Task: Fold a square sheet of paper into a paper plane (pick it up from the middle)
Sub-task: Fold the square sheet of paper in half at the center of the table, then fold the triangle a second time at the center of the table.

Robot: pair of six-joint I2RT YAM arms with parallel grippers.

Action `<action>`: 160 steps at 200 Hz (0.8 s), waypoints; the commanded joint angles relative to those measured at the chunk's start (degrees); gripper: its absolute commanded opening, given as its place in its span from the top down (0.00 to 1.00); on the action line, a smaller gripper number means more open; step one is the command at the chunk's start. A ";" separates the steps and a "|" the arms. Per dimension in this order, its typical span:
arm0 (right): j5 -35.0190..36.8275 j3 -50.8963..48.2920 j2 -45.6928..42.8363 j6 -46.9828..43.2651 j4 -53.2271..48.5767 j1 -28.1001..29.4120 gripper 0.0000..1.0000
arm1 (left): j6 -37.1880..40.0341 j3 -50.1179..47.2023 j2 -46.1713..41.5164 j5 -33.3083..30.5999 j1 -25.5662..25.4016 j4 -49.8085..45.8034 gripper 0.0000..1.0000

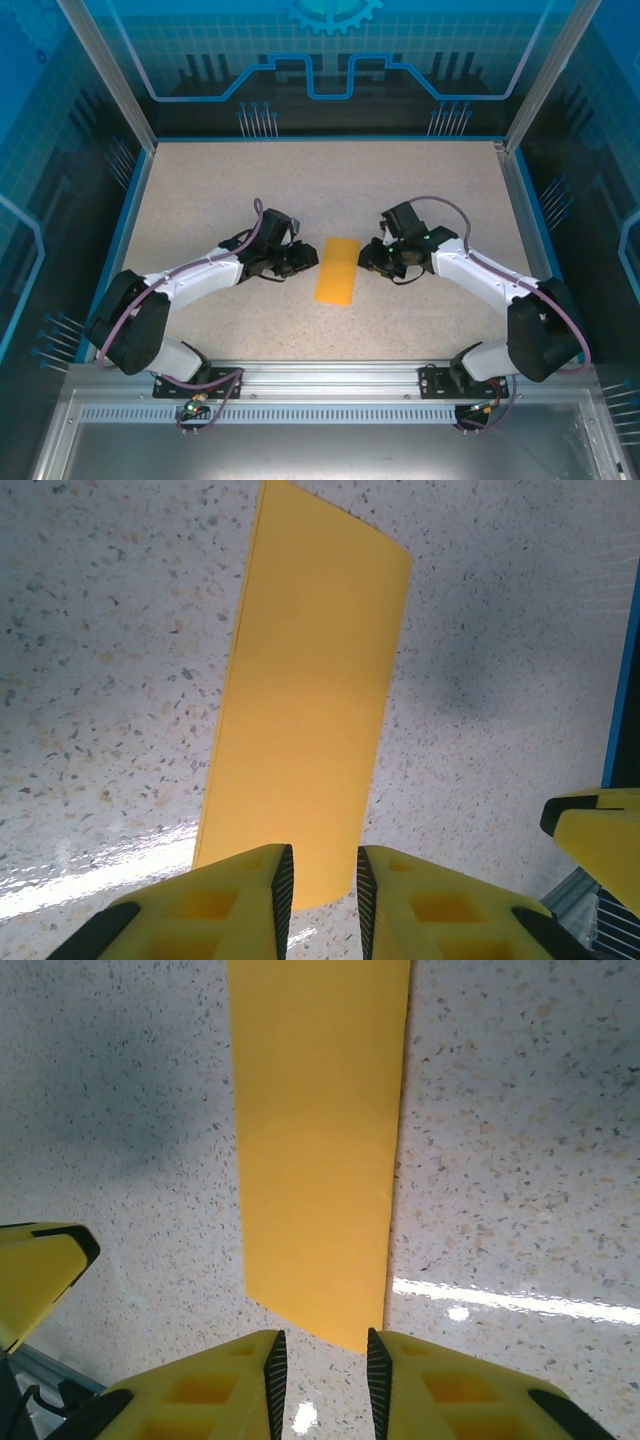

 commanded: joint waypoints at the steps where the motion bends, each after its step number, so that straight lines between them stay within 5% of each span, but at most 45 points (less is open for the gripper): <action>1: -1.80 1.93 1.09 0.41 -1.45 -0.64 0.70 | 1.21 2.08 -0.86 0.75 0.06 -2.52 0.73; 97: -0.43 -0.88 6.36 -2.55 3.50 6.10 0.67 | 0.75 -0.35 1.50 1.90 1.08 -1.82 0.69; 160: -0.83 -0.12 12.58 -2.42 5.83 11.98 0.74 | -1.40 -1.49 4.13 3.27 1.76 1.24 0.69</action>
